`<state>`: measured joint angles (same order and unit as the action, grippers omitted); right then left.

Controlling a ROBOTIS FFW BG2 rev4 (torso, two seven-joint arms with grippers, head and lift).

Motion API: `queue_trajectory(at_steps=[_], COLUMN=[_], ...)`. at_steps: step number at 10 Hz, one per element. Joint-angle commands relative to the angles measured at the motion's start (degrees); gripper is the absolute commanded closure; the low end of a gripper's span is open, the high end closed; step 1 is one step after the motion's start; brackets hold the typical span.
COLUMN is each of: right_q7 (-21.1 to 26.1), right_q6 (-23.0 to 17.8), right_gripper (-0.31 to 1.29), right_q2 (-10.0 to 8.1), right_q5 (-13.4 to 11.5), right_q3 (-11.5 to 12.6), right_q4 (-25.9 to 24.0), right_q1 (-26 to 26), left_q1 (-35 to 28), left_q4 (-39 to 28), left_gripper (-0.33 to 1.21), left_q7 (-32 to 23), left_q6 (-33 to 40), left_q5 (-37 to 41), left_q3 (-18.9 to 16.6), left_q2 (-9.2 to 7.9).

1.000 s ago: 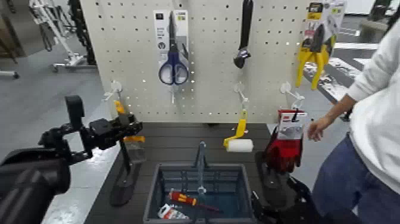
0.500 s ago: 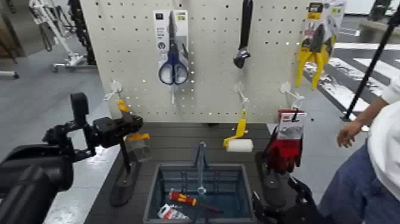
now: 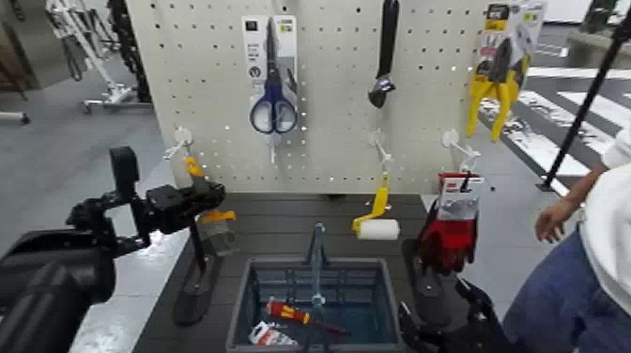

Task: Put the yellow paint brush into the crate.

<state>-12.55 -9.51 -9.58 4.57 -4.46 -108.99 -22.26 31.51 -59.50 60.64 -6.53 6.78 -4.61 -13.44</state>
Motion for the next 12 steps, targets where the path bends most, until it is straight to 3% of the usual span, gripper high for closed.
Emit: queue_trajectory(at_steps=[1,4,8,10,12], right_q7=[-0.02,-0.02,-0.29,-0.29,-0.29], right_q6=[0.10,0.28,0.36,0.36,0.45], right_gripper=[0.14,0.14,0.14,0.14,0.14], right_q2=[0.00,0.26,0.53,0.61,0.97], right_q5=[-0.09,-0.44,-0.62,-0.79,-1.05], right_q3=[0.24,0.68,1.03,1.39,1.74], right_q4=[-0.26,-0.43,-0.79,-0.96,-1.31], right_q1=[-0.32,-0.59,-0.85,-1.12,-1.47], left_q1=[-1.19,-4.00,-5.93,-7.87,-10.06], left_q4=[-1.58,-5.53,-10.28,-17.14,-24.87], left_gripper=[1.03,1.03,1.04,1.04,1.04], left_q7=[0.00,-0.09,0.70,1.23,2.55], left_q6=[-0.50,-2.09,-4.02,-6.83,-10.44], left_q5=[-0.10,-0.71,-0.10,-0.10,-1.15], left_q3=[-0.49,-2.33,-2.24,-1.37,-2.77], left_q2=[0.34,0.52,0.78,1.13,1.75])
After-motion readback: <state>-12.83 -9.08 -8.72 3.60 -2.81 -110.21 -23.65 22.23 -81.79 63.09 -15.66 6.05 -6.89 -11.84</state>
